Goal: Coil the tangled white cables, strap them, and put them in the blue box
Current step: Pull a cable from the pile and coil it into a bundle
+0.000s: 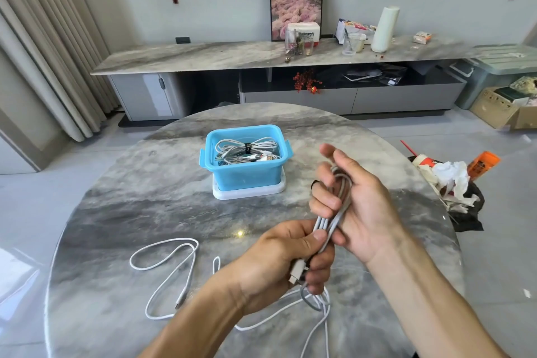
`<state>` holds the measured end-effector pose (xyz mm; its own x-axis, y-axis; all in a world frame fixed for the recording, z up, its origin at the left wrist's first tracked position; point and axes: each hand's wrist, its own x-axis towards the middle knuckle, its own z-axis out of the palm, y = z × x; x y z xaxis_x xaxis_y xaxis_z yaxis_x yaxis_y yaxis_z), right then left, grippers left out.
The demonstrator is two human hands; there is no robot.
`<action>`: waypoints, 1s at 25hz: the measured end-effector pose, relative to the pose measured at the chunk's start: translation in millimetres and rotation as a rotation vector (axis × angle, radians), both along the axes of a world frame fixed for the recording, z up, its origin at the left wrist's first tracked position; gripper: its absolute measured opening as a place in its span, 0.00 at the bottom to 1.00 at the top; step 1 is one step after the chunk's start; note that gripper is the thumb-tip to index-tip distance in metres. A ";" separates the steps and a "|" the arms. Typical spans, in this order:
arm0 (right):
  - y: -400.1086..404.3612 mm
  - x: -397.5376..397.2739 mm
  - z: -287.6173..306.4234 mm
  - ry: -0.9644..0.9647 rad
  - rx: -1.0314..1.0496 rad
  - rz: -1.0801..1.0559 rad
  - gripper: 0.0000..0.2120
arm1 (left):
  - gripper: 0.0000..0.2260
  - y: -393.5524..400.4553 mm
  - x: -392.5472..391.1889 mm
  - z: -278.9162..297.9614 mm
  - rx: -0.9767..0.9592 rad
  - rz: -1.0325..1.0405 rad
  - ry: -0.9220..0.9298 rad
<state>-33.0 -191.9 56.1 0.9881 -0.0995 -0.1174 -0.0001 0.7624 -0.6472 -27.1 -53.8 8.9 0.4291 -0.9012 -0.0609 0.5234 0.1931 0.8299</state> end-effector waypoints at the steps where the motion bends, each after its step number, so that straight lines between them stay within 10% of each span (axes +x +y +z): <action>1: -1.2 0.5 -0.7 -0.027 -0.003 -0.019 0.08 | 0.09 0.7 0.9 0.5 -0.011 -0.006 0.017; 7: 11.4 -0.2 -4.8 -0.085 -0.368 -0.203 0.11 | 0.17 -1.2 1.3 -4.5 0.121 0.085 -0.131; 12: -3.2 -1.3 0.0 0.127 0.109 -0.103 0.30 | 0.12 -2.2 1.3 -10.0 0.175 0.086 -0.251; 21: 13.6 3.1 -9.7 -0.056 -0.261 -0.384 0.19 | 0.17 3.8 5.5 1.5 0.285 0.083 -0.196; 25: 6.9 7.5 -11.8 -0.169 -0.207 -0.074 0.22 | 0.16 -0.6 4.5 9.2 0.251 0.381 -0.263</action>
